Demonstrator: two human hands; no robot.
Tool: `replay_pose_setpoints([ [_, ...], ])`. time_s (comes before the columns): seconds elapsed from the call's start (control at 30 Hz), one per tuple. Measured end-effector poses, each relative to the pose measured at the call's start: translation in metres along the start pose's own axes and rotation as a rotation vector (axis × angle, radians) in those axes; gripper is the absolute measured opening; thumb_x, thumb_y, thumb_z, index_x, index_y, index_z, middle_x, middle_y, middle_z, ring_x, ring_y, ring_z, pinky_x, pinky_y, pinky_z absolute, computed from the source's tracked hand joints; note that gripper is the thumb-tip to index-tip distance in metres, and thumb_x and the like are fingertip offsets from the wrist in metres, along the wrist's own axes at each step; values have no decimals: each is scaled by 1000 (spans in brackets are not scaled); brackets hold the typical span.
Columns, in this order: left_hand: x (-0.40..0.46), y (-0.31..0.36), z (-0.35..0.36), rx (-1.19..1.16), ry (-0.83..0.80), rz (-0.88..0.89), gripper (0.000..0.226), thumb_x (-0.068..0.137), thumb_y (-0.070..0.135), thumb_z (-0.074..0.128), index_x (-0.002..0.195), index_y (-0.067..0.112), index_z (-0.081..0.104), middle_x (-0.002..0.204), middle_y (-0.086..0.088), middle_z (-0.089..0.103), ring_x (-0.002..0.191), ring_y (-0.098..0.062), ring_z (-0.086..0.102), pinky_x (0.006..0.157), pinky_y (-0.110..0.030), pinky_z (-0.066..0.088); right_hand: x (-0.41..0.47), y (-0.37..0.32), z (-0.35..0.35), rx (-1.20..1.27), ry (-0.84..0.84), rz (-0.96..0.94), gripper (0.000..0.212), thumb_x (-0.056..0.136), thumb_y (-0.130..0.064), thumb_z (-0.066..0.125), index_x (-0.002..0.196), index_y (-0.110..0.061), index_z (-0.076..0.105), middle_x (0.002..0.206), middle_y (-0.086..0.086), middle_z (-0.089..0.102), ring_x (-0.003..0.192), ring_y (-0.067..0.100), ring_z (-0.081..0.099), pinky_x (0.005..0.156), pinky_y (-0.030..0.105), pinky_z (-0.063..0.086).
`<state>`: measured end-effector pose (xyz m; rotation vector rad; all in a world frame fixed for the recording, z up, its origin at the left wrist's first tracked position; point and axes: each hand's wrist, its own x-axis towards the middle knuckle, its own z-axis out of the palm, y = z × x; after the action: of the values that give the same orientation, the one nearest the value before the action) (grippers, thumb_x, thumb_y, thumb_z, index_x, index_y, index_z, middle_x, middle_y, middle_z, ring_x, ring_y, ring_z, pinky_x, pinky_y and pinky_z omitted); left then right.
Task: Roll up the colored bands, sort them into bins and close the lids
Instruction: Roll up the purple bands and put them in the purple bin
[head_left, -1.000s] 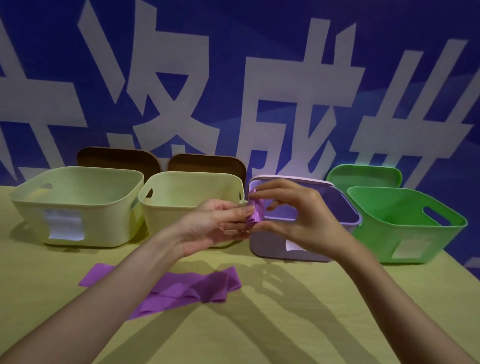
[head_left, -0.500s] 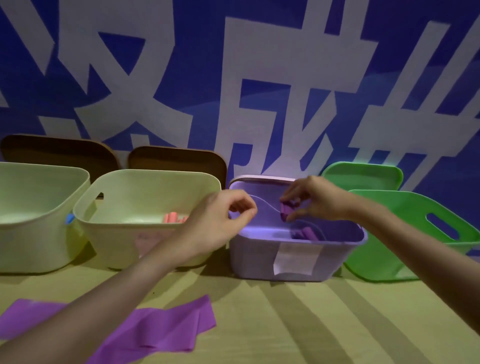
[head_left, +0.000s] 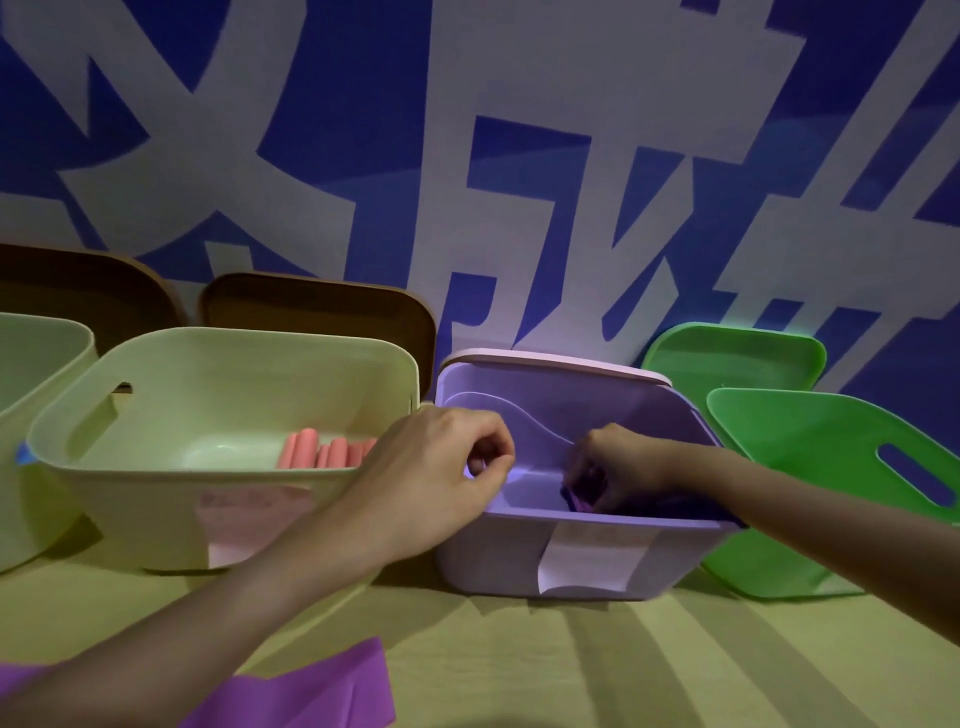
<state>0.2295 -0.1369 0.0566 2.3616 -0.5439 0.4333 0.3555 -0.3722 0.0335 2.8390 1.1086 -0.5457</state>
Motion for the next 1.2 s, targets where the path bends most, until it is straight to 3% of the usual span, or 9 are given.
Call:
replay_pose_setpoints([
  [0.17, -1, 1, -3, -18, -8, 0, 11, 85, 18, 60, 79, 25, 64, 76, 12, 66, 74, -5, 59, 65, -19, 43, -1, -1, 1, -28, -32, -43, 24, 69, -11, 69, 91, -16, 75, 84, 5, 72, 76, 21, 64, 72, 26, 47],
  [0.27, -2, 2, -4, -34, -15, -3, 11, 85, 16, 60, 78, 24, 65, 75, 11, 67, 74, -6, 59, 65, -20, 44, 1, -1, 3, 30, -6, -10, 16, 84, -20, 65, 94, -13, 75, 91, 6, 73, 82, 19, 65, 74, 22, 44],
  [0.5, 0, 2, -5, -59, -34, -20, 13, 84, 16, 60, 76, 24, 65, 72, 12, 66, 70, -3, 59, 62, -16, 42, 7, -5, -1, 144, -80, 172, 42, 99, -35, 48, 94, 0, 70, 96, 18, 70, 90, 32, 63, 88, 40, 49],
  [0.7, 3, 2, -7, -79, -38, -32, 15, 83, 13, 62, 74, 25, 66, 70, 12, 67, 68, -3, 60, 61, -13, 42, 7, -19, -9, 154, -142, 222, 43, 101, -32, 44, 98, 2, 69, 100, 18, 69, 84, 22, 57, 87, 35, 46],
  [0.9, 3, 2, -7, -74, -37, -31, 14, 83, 12, 62, 74, 22, 67, 71, 11, 68, 67, -3, 59, 61, -12, 42, 9, -24, -8, 119, -155, 256, 42, 101, -31, 42, 101, 2, 69, 103, 18, 68, 85, 23, 55, 89, 37, 46],
  [0.97, 3, 2, -7, -71, -39, -29, 14, 83, 12, 62, 75, 23, 67, 71, 11, 67, 67, -3, 59, 61, -12, 42, 10, -24, -8, 128, -157, 263, 43, 102, -31, 42, 99, 2, 69, 101, 17, 69, 84, 22, 55, 87, 34, 45],
  [1.1, 4, 2, -7, -62, -44, -31, 14, 84, 14, 63, 75, 23, 67, 71, 11, 67, 67, -2, 59, 61, -12, 43, 12, -26, -10, 315, -185, 309, 47, 104, -29, 36, 102, 6, 68, 79, 5, 63, 70, 14, 53, 66, 17, 43],
  [1.2, 5, 2, -7, -80, -42, -34, 13, 83, 13, 63, 75, 22, 67, 69, 12, 67, 65, -1, 58, 59, -9, 40, 10, -31, -15, 403, -202, 362, 53, 105, -36, 32, 113, 3, 67, 91, 10, 64, 71, 11, 54, 64, 10, 42],
])
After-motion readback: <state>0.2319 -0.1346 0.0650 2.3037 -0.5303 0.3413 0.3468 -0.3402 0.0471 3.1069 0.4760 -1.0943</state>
